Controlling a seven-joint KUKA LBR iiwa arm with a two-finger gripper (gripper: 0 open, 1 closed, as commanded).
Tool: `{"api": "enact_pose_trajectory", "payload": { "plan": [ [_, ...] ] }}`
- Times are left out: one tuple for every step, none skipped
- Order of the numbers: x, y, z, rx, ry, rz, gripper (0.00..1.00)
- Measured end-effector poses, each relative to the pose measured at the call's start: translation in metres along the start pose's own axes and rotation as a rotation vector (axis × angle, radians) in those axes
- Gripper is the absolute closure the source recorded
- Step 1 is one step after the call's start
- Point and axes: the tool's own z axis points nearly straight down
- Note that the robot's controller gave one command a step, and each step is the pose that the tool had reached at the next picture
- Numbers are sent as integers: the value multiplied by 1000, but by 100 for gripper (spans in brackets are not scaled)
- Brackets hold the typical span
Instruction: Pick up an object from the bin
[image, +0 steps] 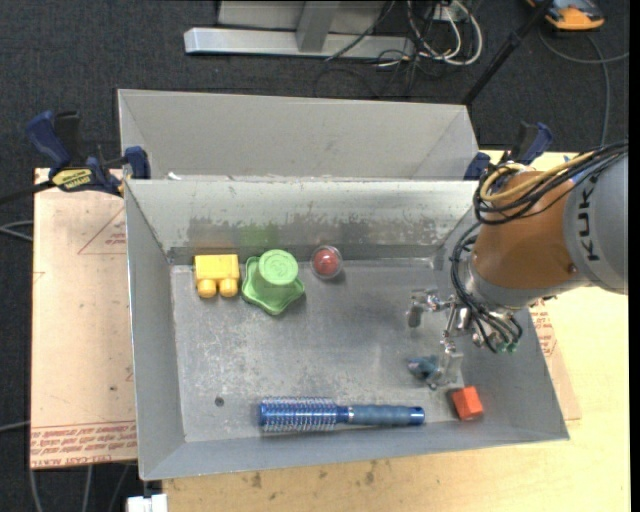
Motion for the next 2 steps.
{"api": "enact_pose_trajectory", "payload": {
  "plan": [
    [65, -9, 25, 1, -17, 4, 0],
    [65, -8, 25, 0, -9, -4, 100]
  ]
}}
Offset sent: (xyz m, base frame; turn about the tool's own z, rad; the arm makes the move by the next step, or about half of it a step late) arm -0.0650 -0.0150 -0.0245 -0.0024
